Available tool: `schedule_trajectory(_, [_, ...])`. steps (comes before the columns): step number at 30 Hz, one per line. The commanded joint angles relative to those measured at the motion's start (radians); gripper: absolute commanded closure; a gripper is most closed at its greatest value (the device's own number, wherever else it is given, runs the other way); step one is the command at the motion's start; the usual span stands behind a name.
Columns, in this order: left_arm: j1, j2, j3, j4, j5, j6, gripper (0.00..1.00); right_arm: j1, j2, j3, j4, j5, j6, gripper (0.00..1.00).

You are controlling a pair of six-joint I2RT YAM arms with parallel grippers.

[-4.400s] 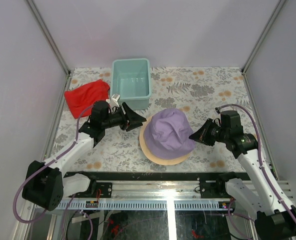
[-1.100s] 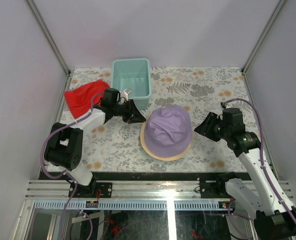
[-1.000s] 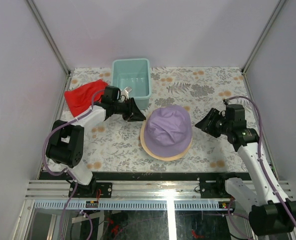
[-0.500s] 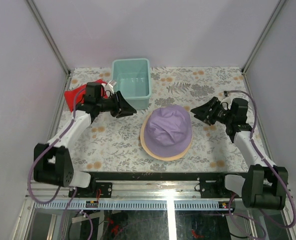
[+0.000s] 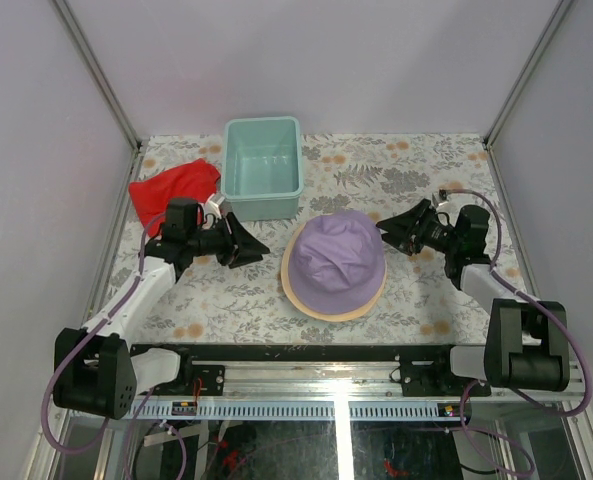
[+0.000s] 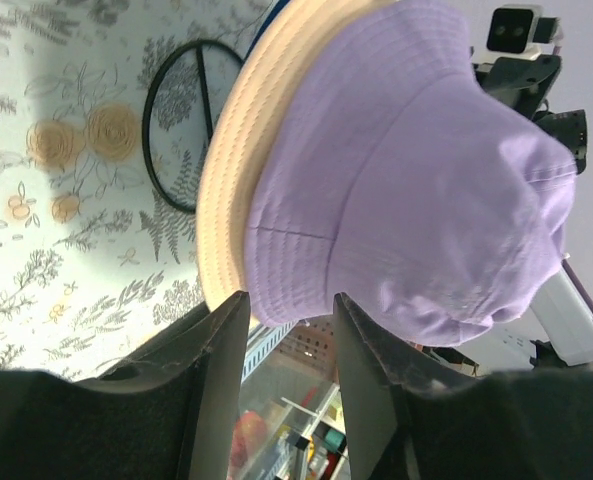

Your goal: Stack the hats

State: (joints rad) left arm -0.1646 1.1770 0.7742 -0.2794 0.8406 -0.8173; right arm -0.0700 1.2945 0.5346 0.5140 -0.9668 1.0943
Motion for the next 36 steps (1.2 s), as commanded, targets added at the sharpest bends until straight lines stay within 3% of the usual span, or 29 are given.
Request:
schedule_trajectory(1, [-0.029,-0.027,-0.050,0.078,-0.019,-0.077,0.61,0.005,0.029,-0.025,0.248,-0.065,0.138,0.37])
schedule_trajectory(6, [-0.052,-0.013,-0.059,0.101,-0.033,-0.089,0.61,0.021,0.080,-0.072,0.463,-0.070,0.283,0.43])
schedule_trajectory(10, [-0.058,0.001,-0.061,0.114,-0.038,-0.092,0.62,0.047,0.102,-0.082,0.489,-0.067,0.304,0.53])
schedule_trajectory(17, [-0.067,0.003,-0.066,0.124,-0.042,-0.096,0.62,0.061,0.115,-0.110,0.489,-0.041,0.300,0.93])
schedule_trajectory(20, [-0.066,-0.005,-0.073,0.126,-0.041,-0.101,0.62,0.061,0.094,-0.141,0.442,-0.023,0.259,0.96])
schedule_trajectory(26, [-0.067,-0.045,-0.100,0.139,-0.033,-0.135,0.63,0.061,0.009,-0.186,0.195,0.025,0.074,0.97])
schedule_trajectory(36, [-0.141,-0.120,-0.183,0.330,-0.059,-0.374,0.65,0.064,-0.084,-0.155,0.058,0.059,0.005,0.97])
